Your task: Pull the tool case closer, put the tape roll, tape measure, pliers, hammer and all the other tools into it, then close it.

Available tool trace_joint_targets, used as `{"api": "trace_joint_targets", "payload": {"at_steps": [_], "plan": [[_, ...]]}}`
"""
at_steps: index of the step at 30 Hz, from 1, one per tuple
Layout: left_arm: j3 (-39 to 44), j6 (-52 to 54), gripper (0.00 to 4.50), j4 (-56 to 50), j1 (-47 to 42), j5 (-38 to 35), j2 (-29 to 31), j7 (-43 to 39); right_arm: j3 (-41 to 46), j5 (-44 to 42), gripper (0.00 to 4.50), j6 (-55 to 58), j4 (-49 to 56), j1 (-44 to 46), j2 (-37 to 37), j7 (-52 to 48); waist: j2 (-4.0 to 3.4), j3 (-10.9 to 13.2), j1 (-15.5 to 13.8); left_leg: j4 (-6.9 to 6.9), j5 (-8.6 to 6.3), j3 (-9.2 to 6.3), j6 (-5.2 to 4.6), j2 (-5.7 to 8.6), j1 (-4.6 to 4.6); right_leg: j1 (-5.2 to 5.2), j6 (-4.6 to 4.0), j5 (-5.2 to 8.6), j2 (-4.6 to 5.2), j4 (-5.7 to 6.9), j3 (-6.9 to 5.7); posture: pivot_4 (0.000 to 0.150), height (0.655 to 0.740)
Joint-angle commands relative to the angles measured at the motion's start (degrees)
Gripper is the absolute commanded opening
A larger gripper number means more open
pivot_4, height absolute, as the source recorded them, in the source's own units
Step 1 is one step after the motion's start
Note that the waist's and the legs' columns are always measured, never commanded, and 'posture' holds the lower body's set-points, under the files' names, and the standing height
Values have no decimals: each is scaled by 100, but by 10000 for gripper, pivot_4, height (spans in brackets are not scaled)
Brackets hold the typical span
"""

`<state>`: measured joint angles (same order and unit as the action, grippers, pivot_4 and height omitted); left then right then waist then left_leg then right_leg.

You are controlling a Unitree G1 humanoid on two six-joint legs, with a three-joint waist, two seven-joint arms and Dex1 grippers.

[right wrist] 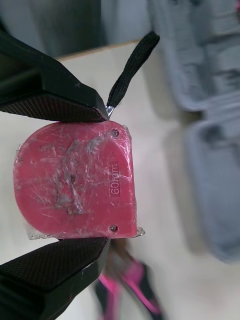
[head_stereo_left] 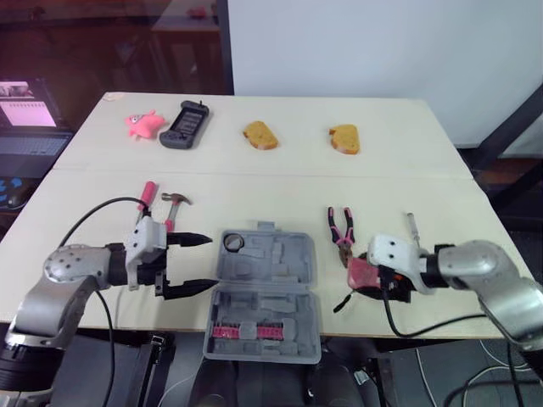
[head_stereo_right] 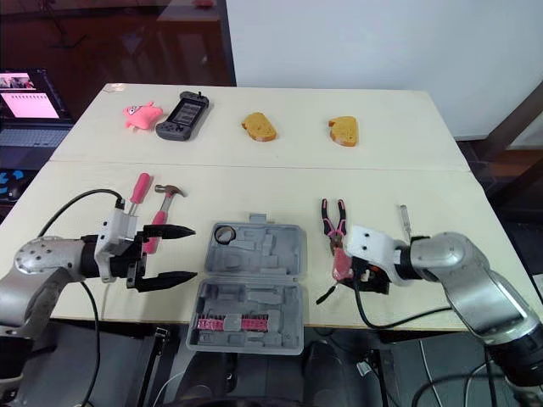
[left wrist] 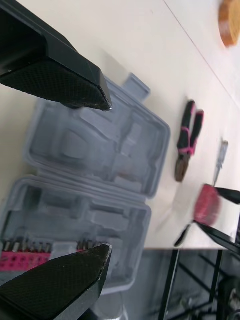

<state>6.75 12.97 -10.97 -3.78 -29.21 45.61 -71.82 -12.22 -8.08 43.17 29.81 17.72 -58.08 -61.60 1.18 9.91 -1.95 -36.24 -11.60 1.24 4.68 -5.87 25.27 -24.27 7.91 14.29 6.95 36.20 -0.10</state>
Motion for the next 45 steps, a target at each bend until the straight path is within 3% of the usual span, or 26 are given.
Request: {"api": "trace_joint_targets", "payload": {"at_steps": [1,6,14,27,45], "plan": [[254,-147,45000,-119,151,1,32,110,-681,48,28406,801,141,929,15,-282,-1,1,4,0,0,0,0,0,1,-1,0,0,0,0,0,1500,7207],[356,-28,45000,-349,435,-100,1,319,-2110,703,28406,1106,-839,2592,629,-535,-2,1,58,0,0,0,0,0,5,-7,-2,0,0,0,0,1500,7207],[563,68,45000,-699,822,-143,0,577,-3236,1441,28406,653,-2303,3628,1761,-569,-3,1,145,7,0,1,0,0,11,-18,5,-5,0,6,-1,1500,7207],[660,145,45000,-834,1008,-122,44,639,-3439,2015,28406,-131,-4115,4067,2929,-588,-5,2,150,11,0,4,1,0,10,-21,18,-11,-1,9,-2,1500,7207],[664,228,45000,-939,1166,-113,35,697,-3177,2277,28406,-303,-4904,4063,3438,-670,-7,1,177,13,0,4,2,0,8,-21,19,-12,-1,12,-2,1500,7207]]}}
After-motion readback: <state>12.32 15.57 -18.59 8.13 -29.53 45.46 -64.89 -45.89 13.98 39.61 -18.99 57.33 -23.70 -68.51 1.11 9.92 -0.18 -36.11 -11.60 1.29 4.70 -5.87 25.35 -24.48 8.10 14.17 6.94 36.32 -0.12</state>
